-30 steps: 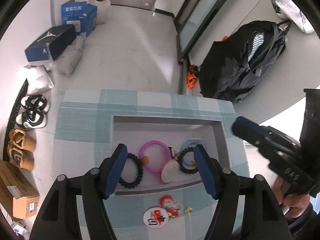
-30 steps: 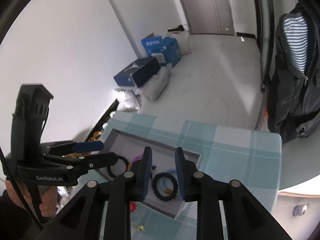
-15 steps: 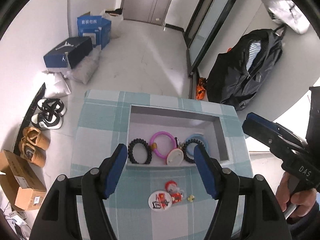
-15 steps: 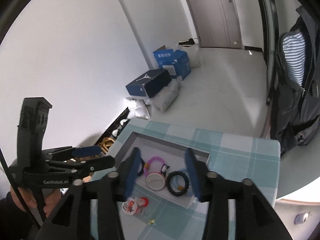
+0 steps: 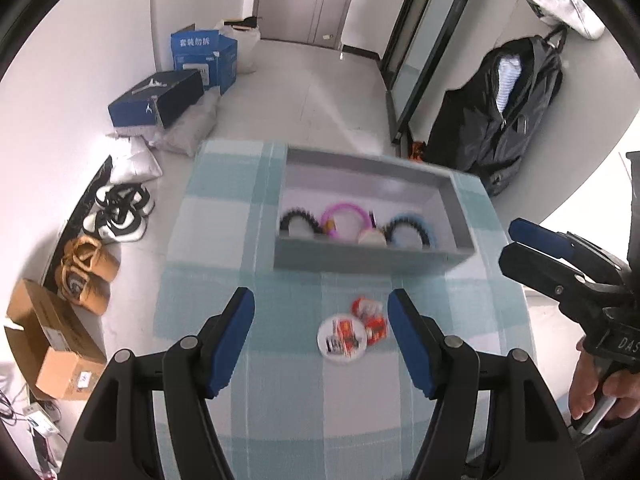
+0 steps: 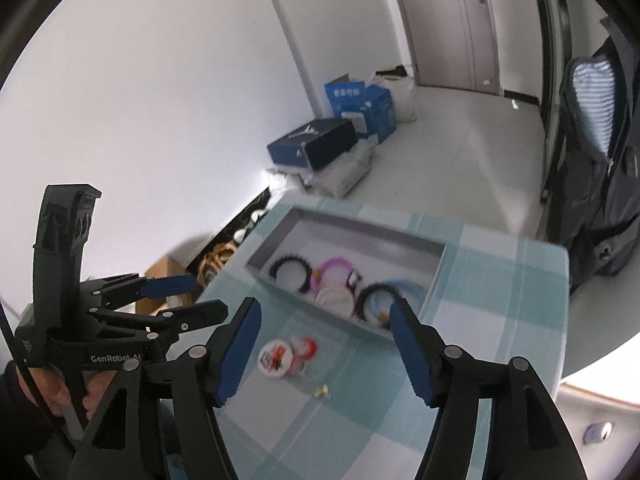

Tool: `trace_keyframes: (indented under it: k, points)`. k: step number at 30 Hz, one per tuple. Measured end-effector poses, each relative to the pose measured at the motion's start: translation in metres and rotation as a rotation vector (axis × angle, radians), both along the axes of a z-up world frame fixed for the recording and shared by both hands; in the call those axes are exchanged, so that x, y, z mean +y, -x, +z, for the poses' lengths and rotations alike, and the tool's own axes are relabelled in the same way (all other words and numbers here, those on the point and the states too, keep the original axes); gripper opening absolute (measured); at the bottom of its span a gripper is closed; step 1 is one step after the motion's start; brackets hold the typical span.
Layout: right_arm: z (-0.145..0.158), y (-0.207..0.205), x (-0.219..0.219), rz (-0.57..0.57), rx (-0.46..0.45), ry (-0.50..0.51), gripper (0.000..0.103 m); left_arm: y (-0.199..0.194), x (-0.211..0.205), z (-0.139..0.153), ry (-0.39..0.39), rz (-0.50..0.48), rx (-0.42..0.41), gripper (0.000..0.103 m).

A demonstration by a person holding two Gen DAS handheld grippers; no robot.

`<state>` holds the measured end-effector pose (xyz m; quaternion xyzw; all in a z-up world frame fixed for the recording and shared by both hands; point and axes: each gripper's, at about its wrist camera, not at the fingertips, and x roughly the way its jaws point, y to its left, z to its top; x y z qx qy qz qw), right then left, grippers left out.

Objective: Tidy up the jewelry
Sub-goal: 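Withdraw both tools from the box back over the table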

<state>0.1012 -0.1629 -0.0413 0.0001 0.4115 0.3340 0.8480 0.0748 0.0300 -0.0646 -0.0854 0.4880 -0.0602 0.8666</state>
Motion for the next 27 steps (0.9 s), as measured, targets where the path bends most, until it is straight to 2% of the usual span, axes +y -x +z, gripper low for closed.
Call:
trace_keyframes:
  k: [4,16,22,27]
  points:
    - [-0.021,0.015,0.008,0.039,0.018,0.05,0.07,0.008,-0.005,-0.014,-0.044,-0.011,0.03,0.066]
    - [-0.074,0.027,0.03,0.124,0.062,0.184,0.068,0.0,0.012,-0.035,-0.08,-0.007,0.065,0.066]
    - [-0.088,0.023,0.041,0.164,0.081,0.21,0.058,0.002,0.008,-0.046,-0.097,-0.037,0.112,0.066]
    - [-0.096,0.02,0.051,0.189,0.102,0.237,0.046,0.002,0.007,-0.046,-0.099,-0.06,0.115,0.066]
